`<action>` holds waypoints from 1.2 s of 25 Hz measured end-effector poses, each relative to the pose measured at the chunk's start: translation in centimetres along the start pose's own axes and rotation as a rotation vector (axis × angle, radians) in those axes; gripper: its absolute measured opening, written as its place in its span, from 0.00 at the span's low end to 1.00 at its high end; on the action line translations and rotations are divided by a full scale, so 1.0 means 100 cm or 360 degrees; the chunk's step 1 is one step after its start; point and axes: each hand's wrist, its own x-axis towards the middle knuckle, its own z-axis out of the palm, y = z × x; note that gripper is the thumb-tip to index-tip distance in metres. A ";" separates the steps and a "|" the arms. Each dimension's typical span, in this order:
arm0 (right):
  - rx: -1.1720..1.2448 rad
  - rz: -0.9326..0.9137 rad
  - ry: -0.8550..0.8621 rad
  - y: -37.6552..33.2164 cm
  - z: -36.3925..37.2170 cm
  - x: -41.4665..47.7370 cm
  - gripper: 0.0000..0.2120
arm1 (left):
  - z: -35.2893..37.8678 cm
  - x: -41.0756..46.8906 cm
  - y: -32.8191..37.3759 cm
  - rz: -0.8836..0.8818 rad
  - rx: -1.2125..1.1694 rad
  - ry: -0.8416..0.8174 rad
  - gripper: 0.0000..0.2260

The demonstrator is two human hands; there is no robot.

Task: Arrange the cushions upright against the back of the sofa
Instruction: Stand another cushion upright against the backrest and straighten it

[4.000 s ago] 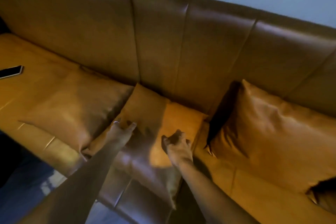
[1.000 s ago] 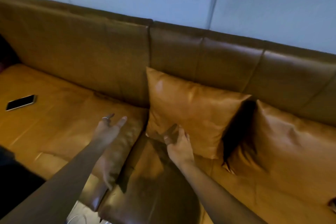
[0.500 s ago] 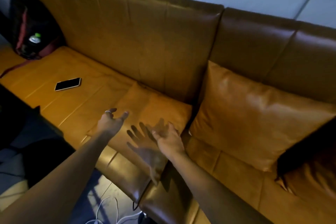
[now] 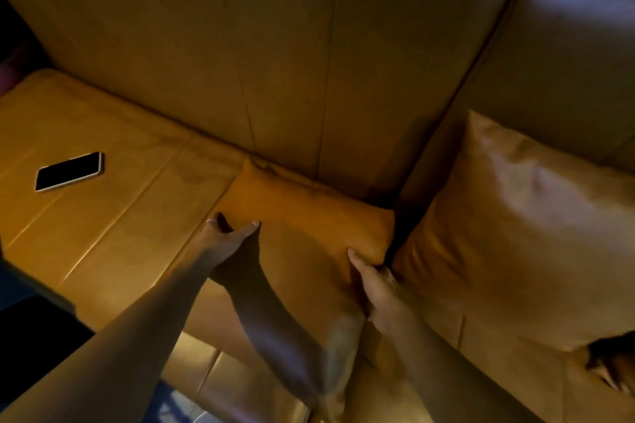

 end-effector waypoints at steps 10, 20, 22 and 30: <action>0.0104 -0.0446 0.0033 -0.022 0.011 -0.007 0.38 | -0.011 0.037 0.025 -0.0064 -0.0357 0.0070 0.40; 0.0102 -0.0862 0.0010 -0.113 0.014 -0.021 0.49 | -0.031 0.060 0.105 0.0382 -0.0628 -0.0055 0.40; 0.0061 -0.0859 0.0023 -0.114 0.015 -0.014 0.51 | -0.025 0.068 0.105 0.0327 -0.0605 -0.0218 0.44; 0.0114 -0.0899 0.0100 -0.118 0.012 0.002 0.49 | -0.009 0.089 0.102 0.0308 -0.0785 -0.0255 0.48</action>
